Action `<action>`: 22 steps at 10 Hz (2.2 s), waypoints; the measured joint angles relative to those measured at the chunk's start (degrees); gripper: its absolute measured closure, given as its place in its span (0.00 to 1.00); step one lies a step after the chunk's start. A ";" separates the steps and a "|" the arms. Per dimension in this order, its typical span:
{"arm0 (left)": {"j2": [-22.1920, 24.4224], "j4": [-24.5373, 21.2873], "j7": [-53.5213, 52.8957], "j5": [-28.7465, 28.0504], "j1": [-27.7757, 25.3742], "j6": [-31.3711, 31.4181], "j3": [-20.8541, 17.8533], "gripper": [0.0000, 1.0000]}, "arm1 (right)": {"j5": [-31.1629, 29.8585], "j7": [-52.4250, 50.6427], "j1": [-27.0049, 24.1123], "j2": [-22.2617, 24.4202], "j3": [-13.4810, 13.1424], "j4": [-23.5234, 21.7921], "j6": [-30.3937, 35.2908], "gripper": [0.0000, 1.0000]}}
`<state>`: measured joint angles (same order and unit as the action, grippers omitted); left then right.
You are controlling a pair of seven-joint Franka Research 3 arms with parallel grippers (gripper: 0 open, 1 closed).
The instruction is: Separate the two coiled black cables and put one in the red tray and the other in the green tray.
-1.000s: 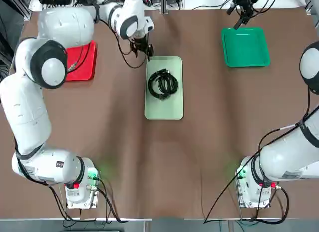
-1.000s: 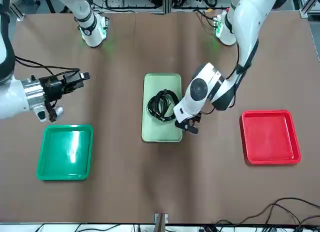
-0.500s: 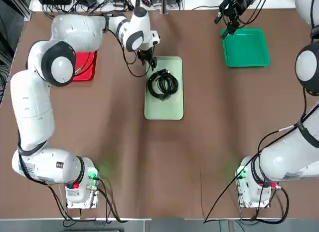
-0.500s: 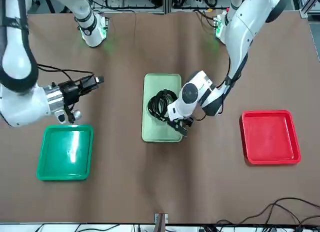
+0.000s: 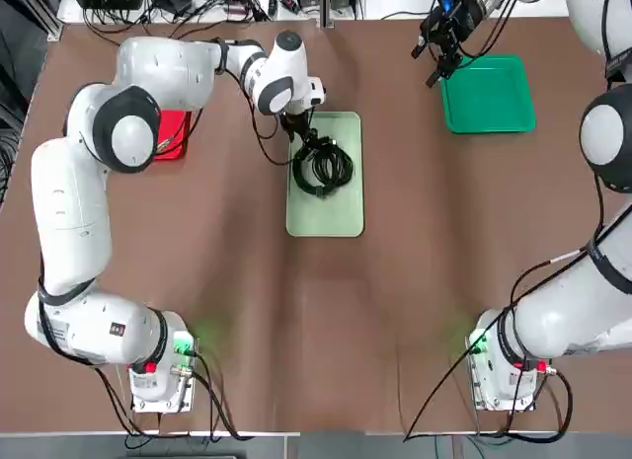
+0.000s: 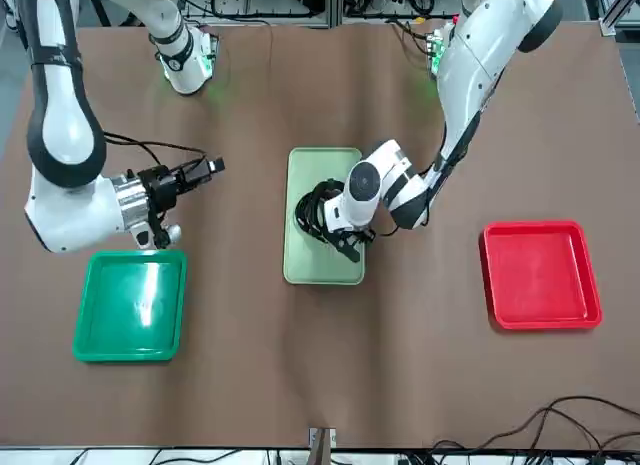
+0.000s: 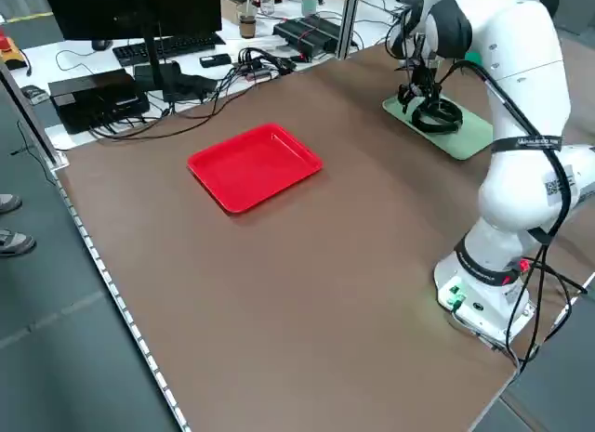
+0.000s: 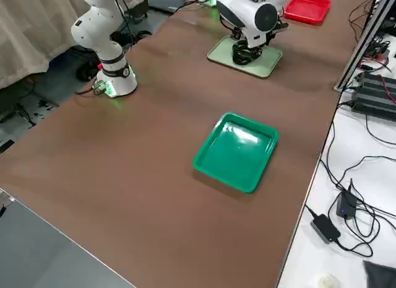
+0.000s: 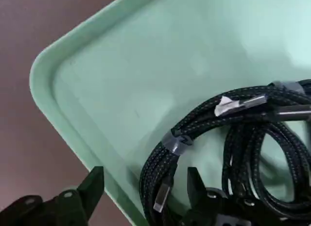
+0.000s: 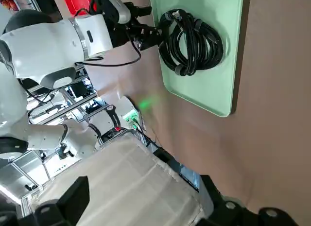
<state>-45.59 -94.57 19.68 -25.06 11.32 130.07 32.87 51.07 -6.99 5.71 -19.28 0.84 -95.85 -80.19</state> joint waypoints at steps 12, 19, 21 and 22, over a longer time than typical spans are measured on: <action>-1.84 -0.36 0.17 -2.15 0.54 1.82 -0.05 0.71 | 1.91 -2.52 4.76 0.00 0.10 -3.13 -7.02 0.00; -0.19 -0.48 -0.61 -2.20 0.36 2.54 0.22 0.74 | 3.56 -5.79 4.75 -0.01 0.00 -3.44 -8.00 0.00; 4.40 -2.50 -1.88 -2.27 -0.39 2.50 1.17 0.76 | 4.94 -5.91 4.70 -0.01 -0.01 -3.44 -8.01 0.00; 7.80 -4.29 -2.09 -2.27 -0.98 2.46 1.49 0.76 | 6.00 -5.95 4.74 -0.01 0.01 -3.45 -8.04 0.00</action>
<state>-37.79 -98.85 17.59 -27.33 10.35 132.53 34.36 57.07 -12.95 10.45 -19.29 0.85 -99.30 -88.23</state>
